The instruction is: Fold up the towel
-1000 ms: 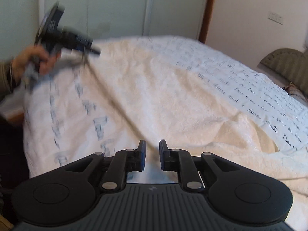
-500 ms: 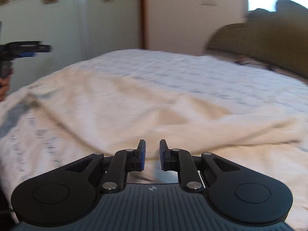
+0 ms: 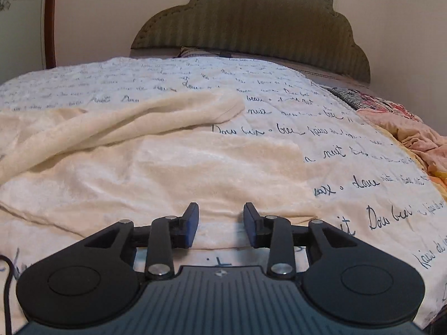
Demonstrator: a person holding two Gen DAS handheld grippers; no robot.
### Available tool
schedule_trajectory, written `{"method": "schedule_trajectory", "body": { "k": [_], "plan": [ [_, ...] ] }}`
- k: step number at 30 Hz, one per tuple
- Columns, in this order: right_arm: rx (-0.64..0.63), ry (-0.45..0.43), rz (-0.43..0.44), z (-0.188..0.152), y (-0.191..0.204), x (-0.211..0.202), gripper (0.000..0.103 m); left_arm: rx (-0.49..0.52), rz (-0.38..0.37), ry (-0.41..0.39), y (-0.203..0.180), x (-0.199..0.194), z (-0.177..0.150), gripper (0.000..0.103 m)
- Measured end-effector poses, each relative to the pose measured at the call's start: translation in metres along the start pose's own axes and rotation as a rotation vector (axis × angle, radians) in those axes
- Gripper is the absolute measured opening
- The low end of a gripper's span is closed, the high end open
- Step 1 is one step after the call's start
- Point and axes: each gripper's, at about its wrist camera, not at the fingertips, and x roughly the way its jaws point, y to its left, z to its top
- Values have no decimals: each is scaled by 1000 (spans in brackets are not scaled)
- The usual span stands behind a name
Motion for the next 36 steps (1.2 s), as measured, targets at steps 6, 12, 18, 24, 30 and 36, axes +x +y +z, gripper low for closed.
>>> {"method": "schedule_trajectory", "body": {
  "k": [6,12,18,24,30,36],
  "plan": [
    [153,-56,130,47,7,16,34,64,-108,58,-26,48,0,82],
    [77,-46,132,106,46,59,73,54,-142,5,-29,70,-12,72],
    [1,52,157,151,82,141,72,90,-153,-32,-30,78,-25,51],
    [-35,213,56,157,100,217,66,111,-175,-38,-31,80,-29,46],
    [-63,202,-23,155,100,224,54,121,-170,-41,-32,79,-30,47],
    [37,156,-31,148,62,200,23,123,-177,-43,-31,79,-29,49]
  ]
}}
